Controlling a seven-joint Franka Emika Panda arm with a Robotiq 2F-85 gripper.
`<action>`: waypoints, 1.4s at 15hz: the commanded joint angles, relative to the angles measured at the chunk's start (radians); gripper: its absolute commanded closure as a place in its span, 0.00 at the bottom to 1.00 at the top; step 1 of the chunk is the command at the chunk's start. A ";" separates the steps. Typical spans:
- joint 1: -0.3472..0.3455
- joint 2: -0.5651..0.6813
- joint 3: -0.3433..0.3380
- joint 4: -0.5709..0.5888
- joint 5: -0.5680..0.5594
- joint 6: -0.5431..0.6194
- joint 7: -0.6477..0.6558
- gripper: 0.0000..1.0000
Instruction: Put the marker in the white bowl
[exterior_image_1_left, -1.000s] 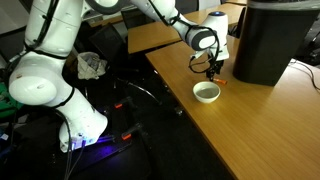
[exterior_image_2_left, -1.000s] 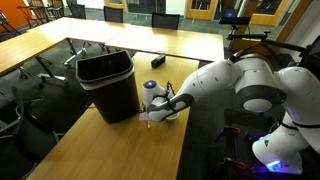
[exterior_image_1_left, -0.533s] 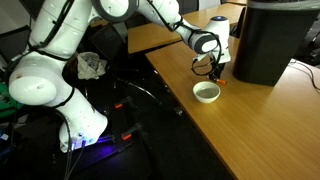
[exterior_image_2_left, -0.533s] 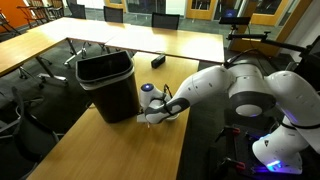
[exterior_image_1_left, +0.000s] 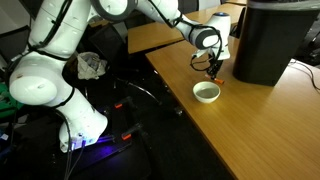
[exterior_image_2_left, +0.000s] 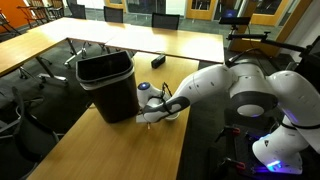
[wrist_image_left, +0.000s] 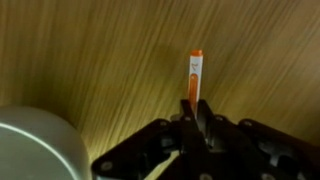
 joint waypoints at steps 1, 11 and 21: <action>0.012 -0.097 -0.001 -0.092 -0.017 -0.044 0.002 0.97; -0.076 -0.383 -0.015 -0.398 -0.022 -0.168 -0.075 0.97; -0.058 -0.494 -0.057 -0.528 -0.157 -0.034 -0.162 0.31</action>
